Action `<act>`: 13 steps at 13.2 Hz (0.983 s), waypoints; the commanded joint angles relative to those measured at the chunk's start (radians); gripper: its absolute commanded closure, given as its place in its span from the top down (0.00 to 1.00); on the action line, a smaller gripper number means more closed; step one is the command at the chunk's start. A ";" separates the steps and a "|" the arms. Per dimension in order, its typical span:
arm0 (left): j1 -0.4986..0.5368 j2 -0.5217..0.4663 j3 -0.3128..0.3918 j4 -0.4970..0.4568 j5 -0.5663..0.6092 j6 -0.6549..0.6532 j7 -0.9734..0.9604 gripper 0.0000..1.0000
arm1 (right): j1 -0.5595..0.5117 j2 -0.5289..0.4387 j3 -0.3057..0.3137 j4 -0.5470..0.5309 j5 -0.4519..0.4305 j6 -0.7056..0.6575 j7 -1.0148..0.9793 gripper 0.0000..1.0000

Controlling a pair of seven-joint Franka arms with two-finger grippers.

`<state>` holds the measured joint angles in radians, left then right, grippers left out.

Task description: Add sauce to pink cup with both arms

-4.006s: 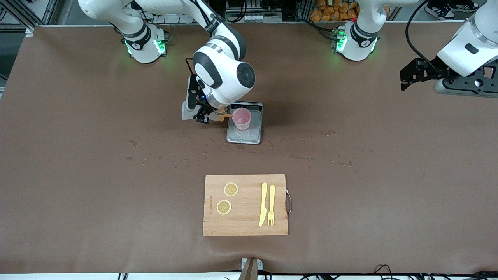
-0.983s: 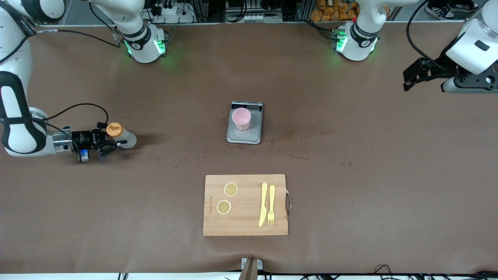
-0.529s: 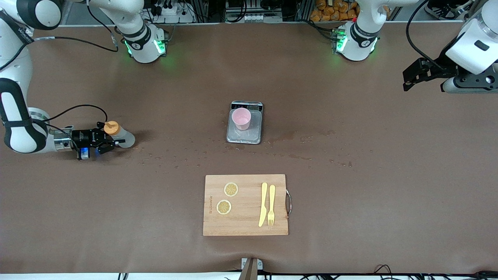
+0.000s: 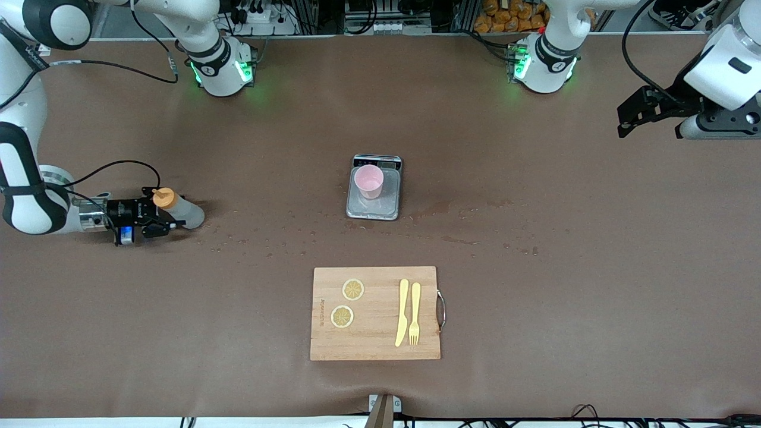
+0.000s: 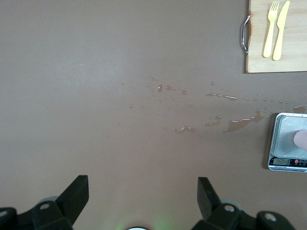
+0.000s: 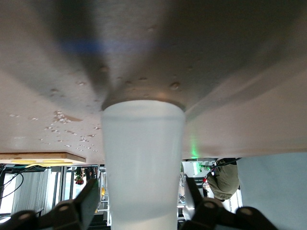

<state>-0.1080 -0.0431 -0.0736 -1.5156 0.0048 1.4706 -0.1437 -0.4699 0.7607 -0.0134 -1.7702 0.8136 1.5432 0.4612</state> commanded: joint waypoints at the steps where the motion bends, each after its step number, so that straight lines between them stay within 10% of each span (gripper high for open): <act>1: 0.004 -0.023 0.000 -0.009 -0.015 -0.006 -0.019 1.00 | -0.019 0.002 0.009 0.064 -0.004 -0.025 0.019 1.00; 13: 0.004 -0.021 0.000 -0.009 -0.015 -0.006 -0.019 1.00 | 0.174 -0.059 0.030 0.592 -0.405 -0.279 -0.059 1.00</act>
<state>-0.1076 -0.0470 -0.0730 -1.5171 0.0047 1.4699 -0.1440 -0.3363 0.7331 0.0119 -1.2015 0.4528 1.2862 0.4273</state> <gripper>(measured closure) 0.000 0.000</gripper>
